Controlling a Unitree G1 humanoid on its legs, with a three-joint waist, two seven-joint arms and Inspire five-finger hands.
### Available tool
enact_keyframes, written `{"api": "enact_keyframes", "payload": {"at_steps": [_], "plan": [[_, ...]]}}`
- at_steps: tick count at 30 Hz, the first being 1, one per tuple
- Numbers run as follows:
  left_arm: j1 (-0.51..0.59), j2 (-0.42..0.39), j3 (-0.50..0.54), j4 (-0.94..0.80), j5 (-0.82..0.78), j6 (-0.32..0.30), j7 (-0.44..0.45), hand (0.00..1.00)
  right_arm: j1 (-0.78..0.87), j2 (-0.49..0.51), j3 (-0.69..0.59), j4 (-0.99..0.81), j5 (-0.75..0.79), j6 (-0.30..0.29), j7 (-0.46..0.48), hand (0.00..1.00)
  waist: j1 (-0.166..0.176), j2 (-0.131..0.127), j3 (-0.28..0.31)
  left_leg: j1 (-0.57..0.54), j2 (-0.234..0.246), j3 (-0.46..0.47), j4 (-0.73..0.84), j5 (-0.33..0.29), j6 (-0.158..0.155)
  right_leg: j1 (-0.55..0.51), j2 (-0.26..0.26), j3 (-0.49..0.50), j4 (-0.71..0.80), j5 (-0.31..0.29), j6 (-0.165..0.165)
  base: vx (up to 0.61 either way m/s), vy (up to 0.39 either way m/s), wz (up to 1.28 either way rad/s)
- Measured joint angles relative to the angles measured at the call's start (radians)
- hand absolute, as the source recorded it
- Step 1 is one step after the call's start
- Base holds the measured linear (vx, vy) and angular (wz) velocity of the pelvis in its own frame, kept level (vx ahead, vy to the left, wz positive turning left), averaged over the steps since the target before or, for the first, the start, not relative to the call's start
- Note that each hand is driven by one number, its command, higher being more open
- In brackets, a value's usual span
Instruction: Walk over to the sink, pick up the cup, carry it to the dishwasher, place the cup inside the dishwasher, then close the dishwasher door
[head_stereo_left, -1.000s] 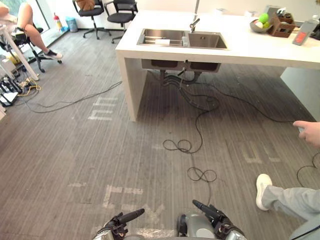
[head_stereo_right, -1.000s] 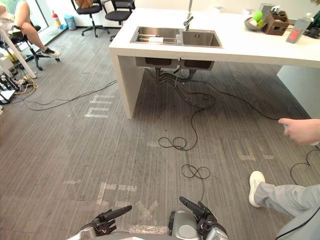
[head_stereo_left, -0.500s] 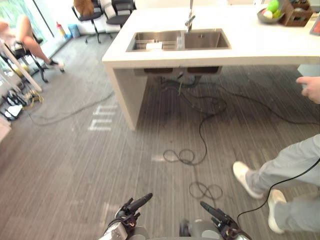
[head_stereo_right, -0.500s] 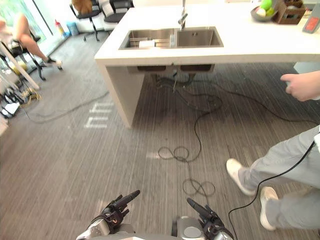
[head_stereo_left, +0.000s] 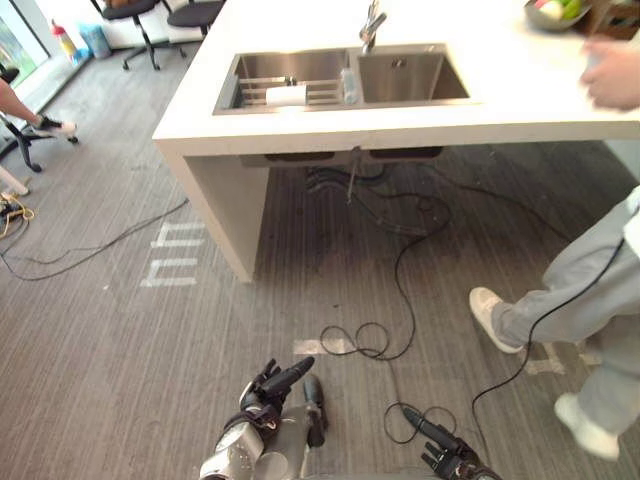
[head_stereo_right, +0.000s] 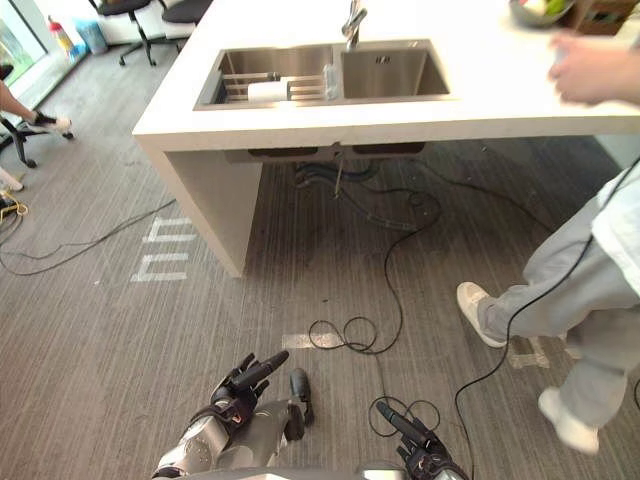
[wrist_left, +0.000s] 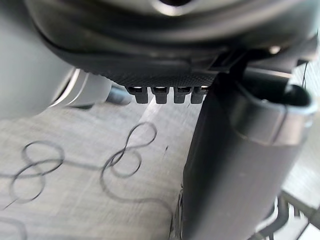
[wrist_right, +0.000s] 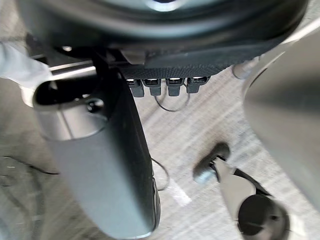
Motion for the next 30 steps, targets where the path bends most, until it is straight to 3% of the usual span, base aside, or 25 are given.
{"api": "enact_keyframes", "payload": {"at_steps": [1, 2, 3, 4, 5, 6, 8, 10, 11, 13, 14, 16, 19, 20, 21, 22, 24, 28, 30], "plan": [[0.004, -0.001, 0.000, -0.001, 0.019, -0.020, 0.012, 1.00, 0.001, 0.001, -0.003, 0.002, 0.002, 0.013, -0.003, 1.00, 0.002, -0.004, -0.003, 0.009, -0.013, 0.000, -0.003, -0.013, 0.019, -0.027, -0.011, 0.006, 0.071, 0.000, 0.001, 0.42, 0.249, 0.18], [0.013, 0.001, 0.003, -0.011, 0.047, -0.069, 0.039, 1.00, 0.005, 0.011, -0.019, 0.003, 0.021, 0.030, -0.008, 1.00, 0.005, -0.016, -0.009, 0.041, -0.047, 0.003, -0.028, -0.032, 0.047, -0.111, -0.045, 0.009, 0.277, 0.022, 0.044, 0.33, 0.183, 0.12], [0.022, 0.004, 0.003, -0.027, 0.057, -0.090, 0.053, 1.00, 0.007, 0.017, -0.030, 0.003, 0.030, 0.030, -0.010, 1.00, 0.008, -0.025, -0.013, 0.062, -0.067, 0.008, -0.047, -0.039, 0.056, -0.164, -0.067, 0.018, 0.386, 0.056, 0.108, 0.50, 0.257, 0.10], [0.050, 0.012, 0.010, -0.086, 0.071, -0.126, 0.082, 1.00, 0.006, 0.020, -0.045, -0.006, 0.039, 0.014, -0.012, 1.00, 0.004, -0.038, -0.021, 0.107, -0.099, 0.011, -0.089, -0.049, 0.071, -0.252, -0.105, 0.045, 0.581, 0.163, 0.258, 0.41, 0.181, -0.02], [0.071, 0.021, 0.013, -0.165, 0.085, -0.160, 0.117, 1.00, -0.005, 0.017, -0.045, -0.017, 0.036, 0.005, -0.010, 1.00, 0.004, -0.043, -0.024, 0.154, -0.120, 0.010, -0.118, -0.054, 0.077, -0.340, -0.134, 0.052, 0.747, 0.201, 0.271, 0.41, 0.176, -0.04], [0.077, 0.024, 0.014, -0.205, 0.095, -0.176, 0.132, 1.00, -0.010, 0.016, -0.047, -0.022, 0.035, -0.004, -0.011, 1.00, 0.005, -0.044, -0.024, 0.178, -0.127, 0.009, -0.134, -0.059, 0.078, -0.376, -0.148, 0.038, 0.810, 0.195, 0.255, 0.39, 0.160, 0.00], [0.075, 0.024, 0.034, -0.387, 0.111, -0.228, 0.199, 1.00, -0.028, 0.017, -0.078, -0.023, 0.038, -0.029, -0.019, 1.00, 0.000, -0.037, -0.028, 0.270, -0.138, -0.037, -0.187, -0.073, 0.071, -0.494, -0.195, -0.093, 0.853, 0.118, 0.130, 0.44, 0.136, 0.29], [0.054, 0.025, 0.034, -0.439, 0.114, -0.246, 0.220, 1.00, -0.025, 0.022, -0.088, -0.011, 0.040, -0.026, -0.021, 1.00, -0.004, -0.035, -0.027, 0.307, -0.137, -0.081, -0.204, -0.076, 0.068, -0.523, -0.194, -0.145, 0.771, 0.088, 0.107, 0.30, 0.021, 0.71], [0.012, 0.017, 0.029, -0.472, 0.135, -0.248, 0.227, 1.00, -0.006, 0.040, -0.116, 0.004, 0.056, -0.021, -0.025, 1.00, -0.010, -0.031, -0.025, 0.346, -0.132, -0.135, -0.212, -0.088, 0.062, -0.547, -0.191, -0.186, 0.581, 0.076, 0.091, 0.25, -0.045, 0.93], [-0.003, 0.014, 0.030, -0.484, 0.151, -0.262, 0.226, 1.00, 0.018, 0.063, -0.164, 0.013, 0.087, -0.024, -0.025, 1.00, -0.010, -0.028, -0.023, 0.387, -0.123, -0.171, -0.202, -0.113, 0.064, -0.574, -0.183, -0.173, 0.324, 0.103, 0.098, 0.35, -0.103, 0.77], [0.008, 0.016, 0.031, -0.485, 0.151, -0.261, 0.226, 1.00, 0.030, 0.064, -0.179, 0.016, 0.102, -0.025, -0.023, 1.00, -0.015, -0.017, -0.016, 0.413, -0.104, -0.184, -0.171, -0.150, 0.051, -0.578, -0.169, -0.150, 0.205, 0.158, 0.090, 0.39, -0.130, 0.54], [0.041, 0.011, 0.033, -0.506, 0.150, -0.261, 0.227, 1.00, 0.051, 0.069, -0.174, -0.003, 0.115, -0.029, -0.012, 1.00, -0.030, -0.009, -0.018, 0.421, -0.078, -0.214, -0.103, -0.215, 0.036, -0.594, -0.164, -0.141, 0.221, 0.213, 0.069, 0.28, -0.133, 0.50], [0.088, 0.005, 0.026, -0.574, 0.148, -0.261, 0.227, 1.00, 0.068, 0.077, -0.169, -0.020, 0.112, -0.039, 0.015, 1.00, -0.024, -0.027, -0.030, 0.418, -0.051, -0.257, -0.006, -0.313, -0.018, -0.592, -0.158, -0.117, 0.381, 0.259, 0.054, 0.36, -0.305, 0.46], [0.099, 0.002, 0.026, -0.596, 0.150, -0.262, 0.229, 1.00, 0.079, 0.085, -0.163, -0.020, 0.110, -0.041, 0.022, 1.00, -0.012, -0.042, -0.041, 0.416, -0.047, -0.259, 0.010, -0.340, -0.045, -0.571, -0.160, -0.130, 0.376, 0.266, 0.082, 0.35, -0.347, 0.04], [0.101, -0.021, 0.023, -0.598, 0.159, -0.261, 0.242, 1.00, 0.078, 0.080, -0.165, -0.023, 0.111, -0.039, 0.029, 1.00, -0.004, -0.018, -0.052, 0.406, -0.019, -0.248, 0.013, -0.352, -0.066, -0.570, -0.144, -0.171, 0.357, 0.235, 0.074, 0.27, -0.277, -0.09], [0.100, -0.031, 0.018, -0.598, 0.170, -0.261, 0.248, 1.00, 0.078, 0.072, -0.165, -0.023, 0.108, -0.037, 0.028, 1.00, -0.004, -0.006, -0.060, 0.401, -0.006, -0.246, 0.010, -0.348, -0.072, -0.561, -0.133, -0.193, 0.332, 0.223, 0.066, 0.40, -0.382, -0.16], [0.094, -0.033, -0.038, -0.598, 0.192, -0.256, 0.266, 1.00, 0.078, 0.060, -0.172, -0.008, 0.097, -0.002, 0.026, 1.00, -0.006, 0.021, -0.079, 0.428, 0.042, -0.246, -0.053, -0.304, -0.098, -0.482, -0.060, -0.229, 0.179, 0.208, 0.042, 0.36, -0.328, -0.06], [0.079, -0.021, -0.051, -0.598, 0.191, -0.253, 0.278, 1.00, 0.074, 0.055, -0.171, 0.001, 0.032, 0.017, 0.036, 1.00, -0.008, 0.016, -0.085, 0.442, 0.071, -0.236, -0.062, -0.256, -0.113, -0.452, -0.017, -0.225, 0.129, 0.199, 0.021, 0.16, -0.162, -0.12], [0.079, -0.002, -0.049, -0.598, 0.205, -0.253, 0.288, 1.00, 0.070, 0.041, -0.150, 0.002, 0.026, 0.017, 0.039, 1.00, -0.010, 0.016, -0.084, 0.395, 0.069, -0.212, 0.014, -0.252, -0.118, -0.464, -0.018, -0.215, 0.129, 0.181, 0.007, 0.10, -0.131, -0.08]]}}
